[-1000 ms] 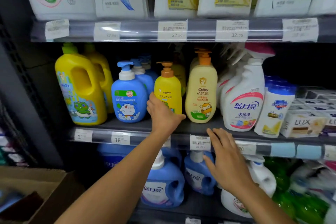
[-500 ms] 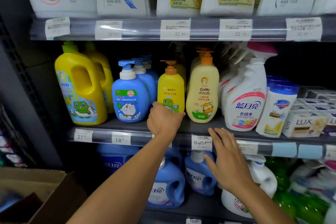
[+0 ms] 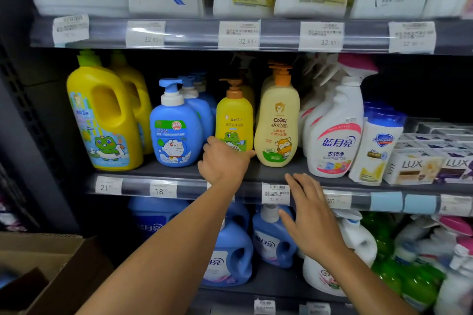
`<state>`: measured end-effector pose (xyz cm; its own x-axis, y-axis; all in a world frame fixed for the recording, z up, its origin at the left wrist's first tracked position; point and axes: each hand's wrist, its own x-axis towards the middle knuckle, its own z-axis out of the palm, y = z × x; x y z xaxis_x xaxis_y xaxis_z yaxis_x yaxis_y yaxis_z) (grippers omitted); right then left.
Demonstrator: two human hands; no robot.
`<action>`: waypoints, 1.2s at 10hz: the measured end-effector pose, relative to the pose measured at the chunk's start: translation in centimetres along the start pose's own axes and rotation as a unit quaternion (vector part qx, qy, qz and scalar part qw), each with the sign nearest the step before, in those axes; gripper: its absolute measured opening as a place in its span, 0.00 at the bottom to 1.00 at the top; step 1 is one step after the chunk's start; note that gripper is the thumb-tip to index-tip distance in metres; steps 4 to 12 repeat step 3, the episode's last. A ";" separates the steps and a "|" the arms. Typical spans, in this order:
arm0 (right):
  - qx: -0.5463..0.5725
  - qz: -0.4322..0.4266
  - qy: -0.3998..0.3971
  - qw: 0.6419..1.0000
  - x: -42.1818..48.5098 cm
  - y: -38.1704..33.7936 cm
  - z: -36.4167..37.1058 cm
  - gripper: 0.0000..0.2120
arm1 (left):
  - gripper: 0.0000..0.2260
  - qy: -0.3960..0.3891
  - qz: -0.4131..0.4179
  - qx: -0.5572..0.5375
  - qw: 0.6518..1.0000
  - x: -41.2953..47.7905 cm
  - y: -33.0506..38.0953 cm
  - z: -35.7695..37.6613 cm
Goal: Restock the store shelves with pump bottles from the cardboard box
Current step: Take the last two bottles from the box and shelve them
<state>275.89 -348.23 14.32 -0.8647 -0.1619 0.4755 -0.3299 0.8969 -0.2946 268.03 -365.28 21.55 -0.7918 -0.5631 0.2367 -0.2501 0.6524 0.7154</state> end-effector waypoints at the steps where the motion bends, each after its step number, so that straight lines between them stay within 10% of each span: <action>1: 0.004 0.007 -0.008 1.000 0.0 0.0 -0.3 0.33 | 0.41 -0.012 0.001 0.007 1.000 -0.1 0.1 -0.2; 3: 0.022 0.051 -0.086 0.995 1.2 -1.5 -2.7 0.34 | 0.29 -0.072 0.069 0.087 0.991 -1.7 -1.4 -2.7; 12: 0.022 0.051 -0.086 0.995 1.2 -1.5 -2.7 0.34 | 0.29 -0.072 0.069 0.087 0.991 -1.7 -1.4 -2.7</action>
